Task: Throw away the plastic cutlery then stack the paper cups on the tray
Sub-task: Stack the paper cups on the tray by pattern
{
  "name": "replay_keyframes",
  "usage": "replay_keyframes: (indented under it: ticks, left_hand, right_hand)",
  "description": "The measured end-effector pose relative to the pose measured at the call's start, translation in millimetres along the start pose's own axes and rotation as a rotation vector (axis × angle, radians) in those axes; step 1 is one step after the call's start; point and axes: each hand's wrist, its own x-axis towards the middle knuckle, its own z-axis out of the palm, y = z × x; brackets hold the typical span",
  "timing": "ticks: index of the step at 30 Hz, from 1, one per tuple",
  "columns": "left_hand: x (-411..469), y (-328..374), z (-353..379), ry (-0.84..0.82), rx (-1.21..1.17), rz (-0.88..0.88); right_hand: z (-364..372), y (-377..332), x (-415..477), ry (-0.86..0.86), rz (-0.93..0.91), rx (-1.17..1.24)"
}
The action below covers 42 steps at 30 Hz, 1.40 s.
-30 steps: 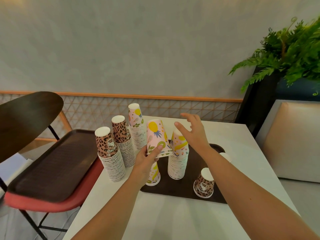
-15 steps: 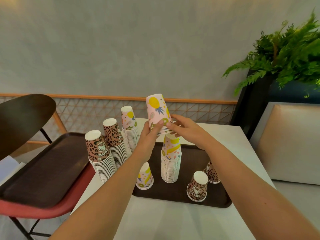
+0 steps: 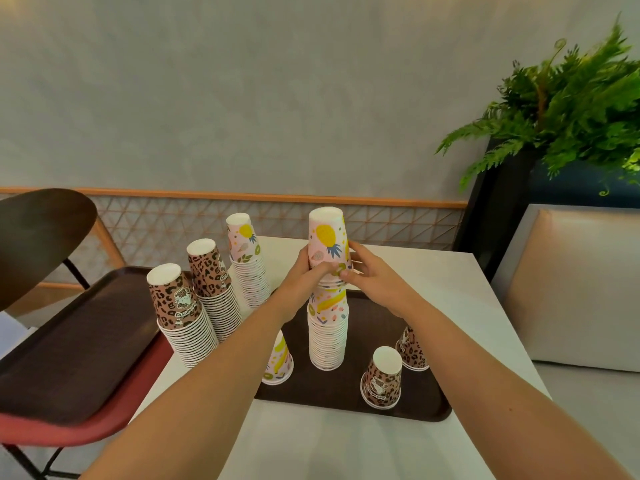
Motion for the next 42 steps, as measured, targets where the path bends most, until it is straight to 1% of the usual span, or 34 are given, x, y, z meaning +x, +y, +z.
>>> replay_keyframes:
  ticks: [2, 5, 8, 11, 15, 17, 19, 22, 27, 34, 37, 40, 42]
  left_hand:
    - [1, -4, 0, -0.005, 0.014, -0.01]
    - [3, -11, -3, -0.008, 0.115, -0.055]
    - [1, -11, -6, 0.016, 0.121, -0.009]
    - [-3, -3, -8, 0.15, 0.077, 0.076]
    - [-7, 2, -14, 0.369, 0.037, 0.196]
    - [-10, 0, -18, 0.45, 0.038, 0.23]
    - [-15, -1, -22, 0.495, 0.022, 0.254]
    - [-27, -7, -32, 0.546, 0.012, 0.294]
    - [-54, -27, -58, 0.636, 0.057, 0.322]
    - [-83, -63, -116, 0.819, 0.142, 0.3]
    - [-95, -83, -144, 0.9, 0.238, 0.301]
    - [-102, -101, -171, 0.951, 0.289, 0.265]
    - [-103, -110, -183, 0.954, 0.308, 0.211]
  right_hand:
    - [1, 1, 1, -0.008, 0.024, 0.02]
    - [1, -1, 3, 0.027, 0.064, -0.003]
    - [0, -6, 5, 0.047, 0.036, -0.033]
    - [-1, -12, 8, 0.152, -0.042, -0.091]
    - [2, -24, 14, 0.334, -0.235, -0.128]
    - [6, -34, 15, 0.372, -0.299, -0.136]
    - [13, -45, 16, 0.353, -0.333, -0.13]
    - [28, -58, 16, 0.27, -0.364, -0.095]
    - [67, -70, 21, 0.19, -0.392, -0.104]
    - [130, -79, 34, 0.076, -0.404, -0.158]
    - [159, -82, 43, 0.016, -0.398, -0.185]
    - [187, -86, 52, -0.047, -0.358, -0.235]
    - [202, -86, 56, -0.088, -0.335, -0.268]
